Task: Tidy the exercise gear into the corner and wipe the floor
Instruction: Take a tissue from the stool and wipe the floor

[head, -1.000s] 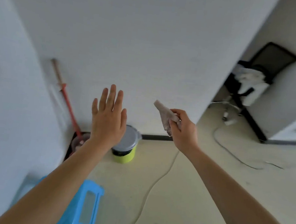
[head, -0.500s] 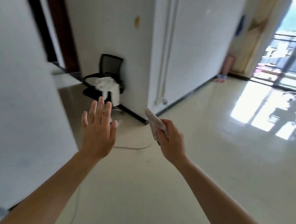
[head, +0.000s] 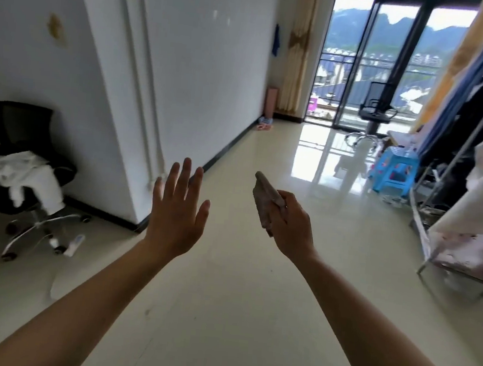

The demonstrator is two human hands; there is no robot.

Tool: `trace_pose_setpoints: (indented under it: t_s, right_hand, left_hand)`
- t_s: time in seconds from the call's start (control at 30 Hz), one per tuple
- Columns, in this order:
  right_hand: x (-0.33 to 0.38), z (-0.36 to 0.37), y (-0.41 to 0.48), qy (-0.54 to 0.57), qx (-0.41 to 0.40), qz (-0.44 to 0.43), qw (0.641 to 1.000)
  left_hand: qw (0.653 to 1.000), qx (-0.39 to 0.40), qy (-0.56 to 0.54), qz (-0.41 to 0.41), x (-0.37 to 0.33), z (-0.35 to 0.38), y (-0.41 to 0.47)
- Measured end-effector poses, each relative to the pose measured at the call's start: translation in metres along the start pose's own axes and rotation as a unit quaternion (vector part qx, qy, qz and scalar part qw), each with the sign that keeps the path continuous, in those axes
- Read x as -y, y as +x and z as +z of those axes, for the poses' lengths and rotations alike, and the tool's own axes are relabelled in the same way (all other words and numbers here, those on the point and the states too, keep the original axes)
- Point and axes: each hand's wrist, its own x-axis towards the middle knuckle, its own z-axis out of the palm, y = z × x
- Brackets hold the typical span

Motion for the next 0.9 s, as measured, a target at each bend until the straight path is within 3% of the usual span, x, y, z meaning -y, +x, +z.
trace_pose_setpoints:
  t_s: [0.2, 0.43, 0.67, 0.9]
  right_hand:
    - [-0.078, -0.076, 0.129, -0.093, -0.081, 0.034, 0.992]
    - [-0.199, -0.171, 0.248, -0.137, -0.182, 0.072, 0.971]
    - [-0.357, -0.24, 0.397, -0.085, -0.189, 0.114, 0.972]
    - [-0.448, -0.276, 0.573, -0.025, -0.137, 0.127, 0.982]
  left_hand:
    - [0.995, 0.025, -0.026, 0.09, -0.053, 0.099, 0.179]
    - [0.981, 0.015, -0.071, 0.178, -0.175, 0.209, 0.35]
    - [0.987, 0.05, -0.061, 0.142, -0.291, 0.349, 0.489]
    - [0.993, 0.045, -0.035, 0.1, -0.335, 0.423, 0.627]
